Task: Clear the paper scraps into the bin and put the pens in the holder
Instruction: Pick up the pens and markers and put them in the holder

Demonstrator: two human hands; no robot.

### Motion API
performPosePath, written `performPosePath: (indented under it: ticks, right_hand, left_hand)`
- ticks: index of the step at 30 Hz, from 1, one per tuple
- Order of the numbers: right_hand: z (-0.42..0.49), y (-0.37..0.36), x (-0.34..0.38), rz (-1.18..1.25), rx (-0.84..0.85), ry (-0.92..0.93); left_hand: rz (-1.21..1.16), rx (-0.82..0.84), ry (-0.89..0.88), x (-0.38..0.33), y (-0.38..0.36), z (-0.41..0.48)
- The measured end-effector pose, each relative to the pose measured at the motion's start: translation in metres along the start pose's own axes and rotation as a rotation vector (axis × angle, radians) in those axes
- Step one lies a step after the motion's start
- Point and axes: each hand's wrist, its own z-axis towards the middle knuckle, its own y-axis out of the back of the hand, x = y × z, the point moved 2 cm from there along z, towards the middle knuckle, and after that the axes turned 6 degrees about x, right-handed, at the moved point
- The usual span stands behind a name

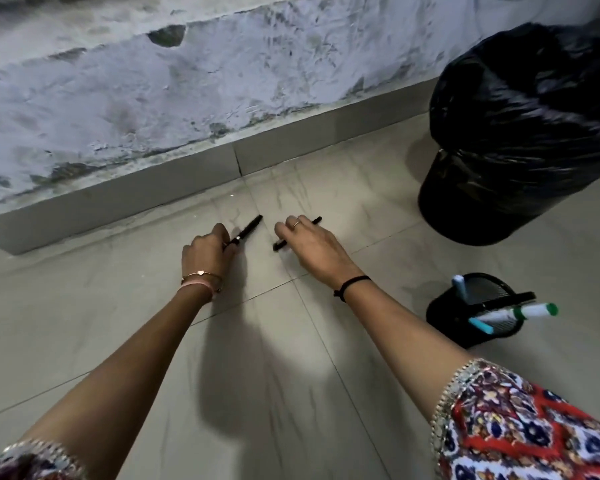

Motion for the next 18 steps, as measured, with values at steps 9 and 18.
performPosePath:
  ticks: [9, 18]
  right_hand:
    - [-0.132, 0.130, -0.046, 0.518, -0.784, -0.456]
    - [-0.243, 0.151, -0.094, 0.505, -0.643, -0.764]
  left_hand:
    - [-0.645, 0.003, -0.387, -0.103, 0.064, -0.036]
    - [-0.386, 0.213, -0.799, -0.240, 0.059, -0.113]
